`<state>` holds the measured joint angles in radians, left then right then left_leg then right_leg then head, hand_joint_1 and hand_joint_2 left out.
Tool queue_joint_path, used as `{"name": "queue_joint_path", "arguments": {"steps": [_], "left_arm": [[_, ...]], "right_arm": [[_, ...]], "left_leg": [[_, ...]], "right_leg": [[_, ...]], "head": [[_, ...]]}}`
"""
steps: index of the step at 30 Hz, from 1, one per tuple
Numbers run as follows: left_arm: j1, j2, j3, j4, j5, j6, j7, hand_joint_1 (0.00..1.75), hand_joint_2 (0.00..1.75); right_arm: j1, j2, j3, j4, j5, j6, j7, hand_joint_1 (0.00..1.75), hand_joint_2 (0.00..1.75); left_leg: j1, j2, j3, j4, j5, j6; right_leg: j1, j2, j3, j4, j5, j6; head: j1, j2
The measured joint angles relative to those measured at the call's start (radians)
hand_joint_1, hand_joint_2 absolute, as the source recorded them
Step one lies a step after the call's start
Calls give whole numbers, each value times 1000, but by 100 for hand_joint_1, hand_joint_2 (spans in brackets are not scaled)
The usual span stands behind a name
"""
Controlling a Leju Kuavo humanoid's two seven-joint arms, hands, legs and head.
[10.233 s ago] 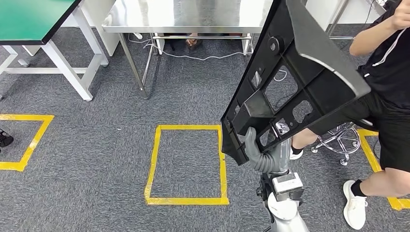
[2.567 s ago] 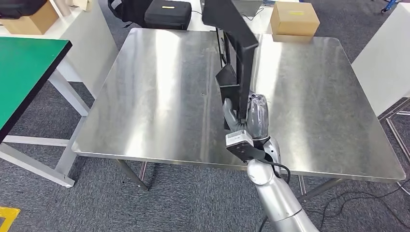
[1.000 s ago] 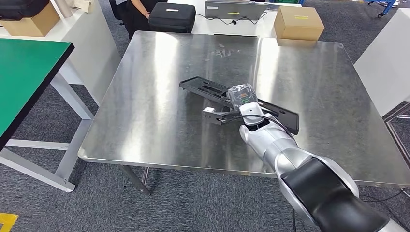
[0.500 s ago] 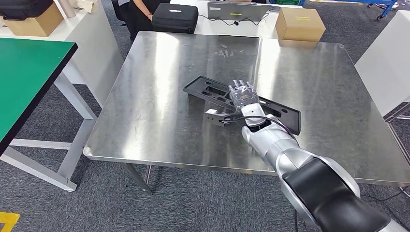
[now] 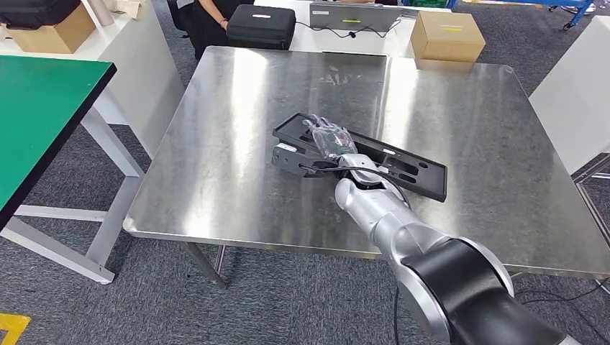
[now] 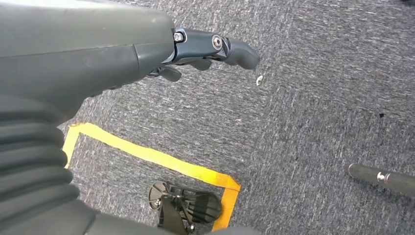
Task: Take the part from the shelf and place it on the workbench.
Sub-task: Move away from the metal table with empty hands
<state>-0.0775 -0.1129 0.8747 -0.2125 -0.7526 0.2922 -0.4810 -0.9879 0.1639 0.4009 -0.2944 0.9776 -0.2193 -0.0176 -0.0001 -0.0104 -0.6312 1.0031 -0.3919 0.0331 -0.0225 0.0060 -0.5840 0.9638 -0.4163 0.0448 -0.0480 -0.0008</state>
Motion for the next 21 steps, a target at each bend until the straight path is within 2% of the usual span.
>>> {"name": "queue_joint_path", "arguments": {"steps": [3,5,8,10,12,14,18,21], "left_arm": [[0,0,2,0,0,2,4,0,0],[0,0,5,0,2,5,18,0,0],[-2,0,17,0,9,17,31,0,0],[-3,0,24,0,15,26,36,0,0],[-3,0,35,0,23,38,45,0,0],[-1,0,48,0,33,52,55,0,0],[5,2,74,0,46,68,59,0,0],[6,4,89,0,53,72,49,0,0]], "right_arm": [[1,12,-37,-6,-17,0,-24,0,0],[7,27,-69,-21,-91,8,-127,0,0],[33,80,-148,-89,-351,89,-382,0,0],[77,117,-181,-185,-623,221,-473,0,0],[155,141,-181,-344,-936,405,-492,0,0],[248,149,-159,-527,-1137,515,-492,0,0],[399,142,-94,-833,-1234,540,-492,0,0],[483,127,-64,-1001,-1295,565,-506,0,0]], "left_leg": [[0,0,-1,0,0,0],[0,1,-2,0,0,0],[0,4,-2,0,0,0],[1,2,-2,0,0,0],[2,-2,-2,0,0,0],[3,-4,-3,0,0,0],[2,-3,-4,0,-1,-1],[2,-4,-4,0,-1,-1]], "right_leg": [[0,0,0,0,0,0],[0,1,0,0,1,0],[0,3,-3,0,1,0],[0,1,-3,0,1,0],[0,-3,-4,0,-1,-1],[0,-5,-4,0,-1,-1],[0,-4,-5,0,-1,-1],[0,-4,-6,0,-2,-1]], "head": [[0,0],[0,0],[0,0],[0,0],[0,0],[0,0],[0,0],[0,0]]}}
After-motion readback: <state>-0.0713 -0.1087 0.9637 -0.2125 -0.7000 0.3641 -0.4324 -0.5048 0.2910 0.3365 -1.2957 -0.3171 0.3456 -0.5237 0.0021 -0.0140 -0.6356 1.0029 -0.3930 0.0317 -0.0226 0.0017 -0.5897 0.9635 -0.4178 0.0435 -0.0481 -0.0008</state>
